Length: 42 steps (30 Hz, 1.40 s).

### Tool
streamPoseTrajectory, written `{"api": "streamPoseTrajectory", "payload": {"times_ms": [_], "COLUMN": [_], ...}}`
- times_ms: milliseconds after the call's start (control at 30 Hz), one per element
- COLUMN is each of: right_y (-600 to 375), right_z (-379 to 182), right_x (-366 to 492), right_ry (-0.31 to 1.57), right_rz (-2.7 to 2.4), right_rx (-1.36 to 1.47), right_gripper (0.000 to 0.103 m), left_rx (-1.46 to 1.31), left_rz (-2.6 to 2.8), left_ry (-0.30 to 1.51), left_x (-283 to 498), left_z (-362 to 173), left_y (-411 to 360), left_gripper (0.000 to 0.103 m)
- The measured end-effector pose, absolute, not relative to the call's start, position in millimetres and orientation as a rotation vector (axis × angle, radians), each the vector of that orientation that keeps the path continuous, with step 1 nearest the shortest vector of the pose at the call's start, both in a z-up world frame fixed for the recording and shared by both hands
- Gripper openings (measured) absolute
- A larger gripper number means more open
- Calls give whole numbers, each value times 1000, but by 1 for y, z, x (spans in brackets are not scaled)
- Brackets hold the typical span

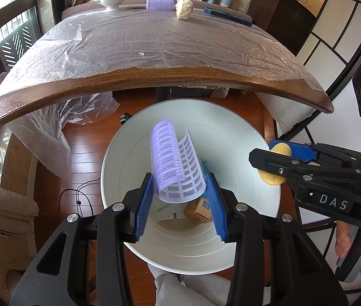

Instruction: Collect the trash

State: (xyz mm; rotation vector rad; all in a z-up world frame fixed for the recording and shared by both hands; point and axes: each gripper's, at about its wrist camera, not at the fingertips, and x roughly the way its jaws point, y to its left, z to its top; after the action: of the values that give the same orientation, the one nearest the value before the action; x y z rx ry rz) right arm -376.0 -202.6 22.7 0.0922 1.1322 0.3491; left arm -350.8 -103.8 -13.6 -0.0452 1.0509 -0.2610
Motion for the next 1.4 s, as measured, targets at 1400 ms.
{"api": "streamPoseTrajectory", "payload": {"times_ms": [1400], "right_y": [-210], "right_z": [-19], "right_x": [-364], "right_ry": [1204], "right_rz": [233], "right_rx": [92], "right_gripper": [77], "left_rx": [-5], "left_rz": [-261], "left_ry": [1168], "left_x": [-321], "left_z": [-54], "left_y": [-97], "left_gripper": [76]}}
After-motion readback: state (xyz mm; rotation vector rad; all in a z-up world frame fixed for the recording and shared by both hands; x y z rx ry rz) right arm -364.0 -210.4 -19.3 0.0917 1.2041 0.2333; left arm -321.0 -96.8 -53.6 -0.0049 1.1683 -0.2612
